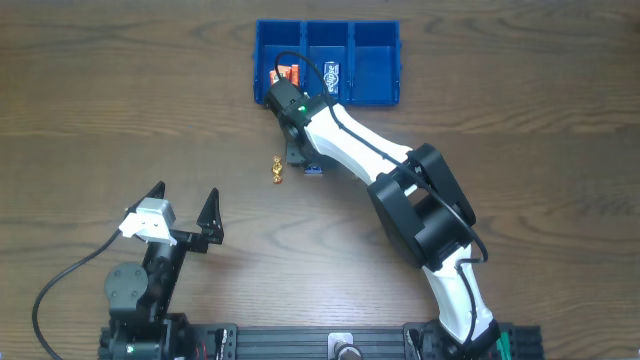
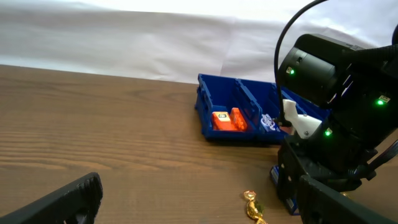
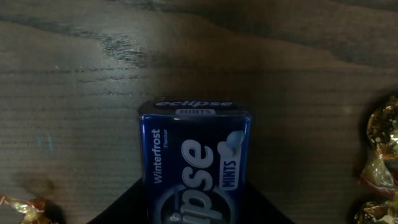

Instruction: Sort Candies Into Trays

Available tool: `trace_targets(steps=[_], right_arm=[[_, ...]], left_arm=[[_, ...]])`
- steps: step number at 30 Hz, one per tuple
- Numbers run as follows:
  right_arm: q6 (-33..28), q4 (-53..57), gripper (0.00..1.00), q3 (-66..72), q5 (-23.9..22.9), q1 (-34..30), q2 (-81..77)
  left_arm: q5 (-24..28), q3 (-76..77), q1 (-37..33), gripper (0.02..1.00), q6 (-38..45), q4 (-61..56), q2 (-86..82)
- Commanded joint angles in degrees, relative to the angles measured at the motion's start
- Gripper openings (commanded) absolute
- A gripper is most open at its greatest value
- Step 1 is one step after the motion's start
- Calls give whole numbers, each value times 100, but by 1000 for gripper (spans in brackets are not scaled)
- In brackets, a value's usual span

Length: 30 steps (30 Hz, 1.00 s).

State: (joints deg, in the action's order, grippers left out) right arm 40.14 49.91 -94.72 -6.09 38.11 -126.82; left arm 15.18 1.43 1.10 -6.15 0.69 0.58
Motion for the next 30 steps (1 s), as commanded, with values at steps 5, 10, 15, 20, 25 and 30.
trace_targets(steps=[5, 10, 15, 20, 25, 30], right_arm=[[17, 4, 294, 22, -140, -26, -39], [-37, -9, 275, -92, -210, -2, 87], [-321, 319, 270, -719, -767, 52, 662], [-787, 704, 275, -1908, -1473, 37, 1078], [-1224, 686, 288, -3016, -2009, -120, 1078], [-1366, 232, 268, -3115, -1998, -409, 975]], left_arm=[[227, -116, -35, 998, -26, 210, -37], [227, -118, -35, 998, -26, 210, -37], [227, -118, -35, 998, -26, 210, -37], [227, -116, -35, 998, -26, 210, -37], [227, -118, -35, 998, -26, 210, -37], [227, -118, -35, 998, -26, 210, -37]])
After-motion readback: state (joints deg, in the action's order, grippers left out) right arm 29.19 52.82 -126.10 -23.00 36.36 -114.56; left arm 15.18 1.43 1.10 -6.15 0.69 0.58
